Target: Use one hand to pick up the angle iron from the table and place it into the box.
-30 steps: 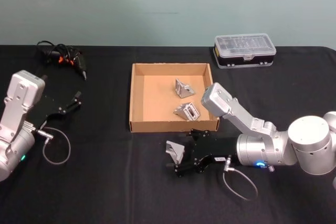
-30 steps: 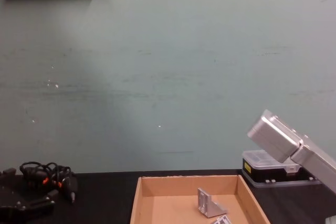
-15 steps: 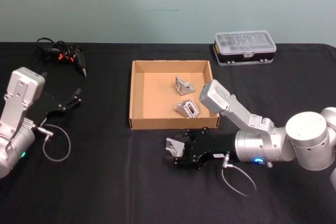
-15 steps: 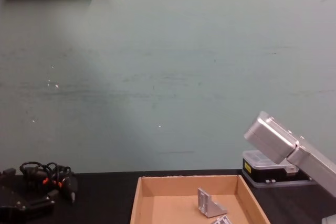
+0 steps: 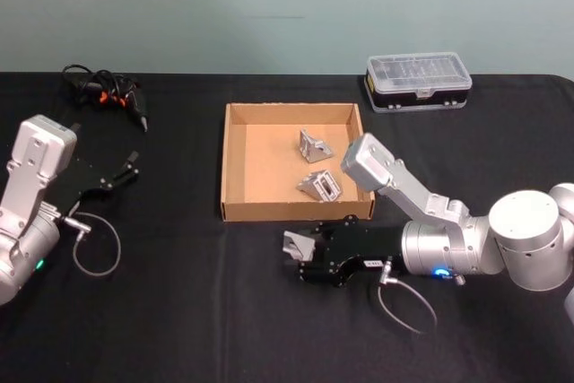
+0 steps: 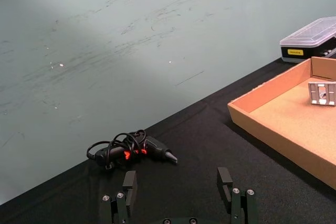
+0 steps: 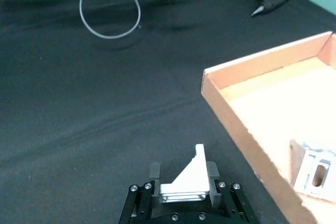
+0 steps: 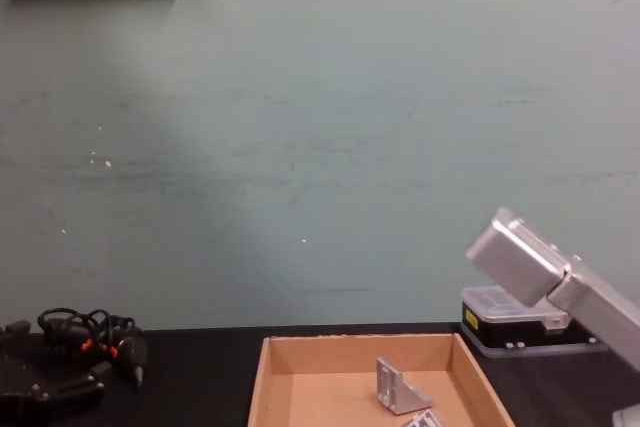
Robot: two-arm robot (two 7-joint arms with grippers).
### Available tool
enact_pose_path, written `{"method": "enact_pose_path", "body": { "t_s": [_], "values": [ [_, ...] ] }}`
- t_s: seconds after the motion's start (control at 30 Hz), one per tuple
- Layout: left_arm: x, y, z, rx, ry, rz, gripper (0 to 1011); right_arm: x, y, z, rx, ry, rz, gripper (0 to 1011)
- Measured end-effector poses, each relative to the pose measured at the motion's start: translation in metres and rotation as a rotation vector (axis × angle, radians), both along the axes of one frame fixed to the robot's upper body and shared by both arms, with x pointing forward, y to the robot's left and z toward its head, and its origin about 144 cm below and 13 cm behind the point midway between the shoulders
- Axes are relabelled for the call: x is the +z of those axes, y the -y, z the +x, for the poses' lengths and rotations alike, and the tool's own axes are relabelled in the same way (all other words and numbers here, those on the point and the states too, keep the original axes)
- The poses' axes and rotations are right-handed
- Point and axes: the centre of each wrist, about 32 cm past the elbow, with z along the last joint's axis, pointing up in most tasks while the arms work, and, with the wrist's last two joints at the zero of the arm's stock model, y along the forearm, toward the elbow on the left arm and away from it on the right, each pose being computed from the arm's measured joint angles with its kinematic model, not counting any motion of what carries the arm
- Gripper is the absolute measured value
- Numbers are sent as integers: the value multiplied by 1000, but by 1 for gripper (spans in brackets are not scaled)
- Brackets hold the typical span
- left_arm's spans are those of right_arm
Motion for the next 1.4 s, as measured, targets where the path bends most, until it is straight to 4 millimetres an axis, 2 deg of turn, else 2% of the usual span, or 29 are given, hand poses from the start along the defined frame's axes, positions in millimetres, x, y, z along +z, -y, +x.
{"method": "enact_pose_path", "body": {
  "t_s": [0.17, 0.4, 0.6, 0.73, 1.0, 1.4],
  "values": [
    [0, 0, 0, 0, 0, 0, 1000, 10, 1, -1, -14, 25, 19, 514],
    [0, 0, 0, 0, 0, 0, 1000, 49, 6, 5, -66, 136, 83, 514],
    [0, 0, 0, 0, 0, 0, 1000, 64, 1, 16, -124, 197, 131, 514],
    [0, 0, 0, 0, 0, 0, 1000, 65, -5, 24, -161, 206, 154, 514],
    [0, 0, 0, 0, 0, 0, 1000, 52, -29, 54, -262, 166, 166, 514],
    [0, 0, 0, 0, 0, 0, 1000, 35, -49, 84, -284, 85, 103, 514]
  ]
}}
